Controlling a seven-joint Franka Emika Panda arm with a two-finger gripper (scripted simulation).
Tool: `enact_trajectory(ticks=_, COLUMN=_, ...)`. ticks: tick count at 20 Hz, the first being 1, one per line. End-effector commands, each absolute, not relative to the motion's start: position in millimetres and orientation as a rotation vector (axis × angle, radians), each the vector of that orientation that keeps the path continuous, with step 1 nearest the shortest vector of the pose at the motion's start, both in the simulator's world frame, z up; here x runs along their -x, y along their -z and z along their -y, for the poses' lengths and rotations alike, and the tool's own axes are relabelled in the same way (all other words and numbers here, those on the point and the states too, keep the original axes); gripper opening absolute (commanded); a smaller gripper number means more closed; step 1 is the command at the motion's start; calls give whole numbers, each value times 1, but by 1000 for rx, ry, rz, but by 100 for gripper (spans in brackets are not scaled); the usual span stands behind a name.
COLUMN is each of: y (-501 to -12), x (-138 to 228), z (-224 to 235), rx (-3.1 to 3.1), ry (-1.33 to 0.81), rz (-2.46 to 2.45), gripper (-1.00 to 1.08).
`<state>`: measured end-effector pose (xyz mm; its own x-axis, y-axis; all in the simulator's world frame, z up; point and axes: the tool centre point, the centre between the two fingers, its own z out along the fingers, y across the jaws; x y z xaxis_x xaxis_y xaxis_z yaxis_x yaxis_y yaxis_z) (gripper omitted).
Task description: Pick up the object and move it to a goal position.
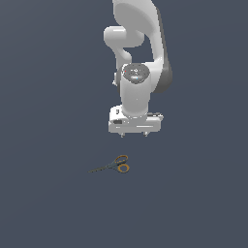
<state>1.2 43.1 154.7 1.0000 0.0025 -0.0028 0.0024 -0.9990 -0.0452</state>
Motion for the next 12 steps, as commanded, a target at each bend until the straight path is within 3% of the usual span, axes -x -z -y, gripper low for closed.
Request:
enact_trajectory(ticks=1, y=-155, x=-1, z=-43, rx=3096, ry=-4, rz=4, gripper=100)
enact_trajectory(ticks=12, y=-178, x=-8, z=-69, rx=3087, ry=50, rz=48, gripper=100)
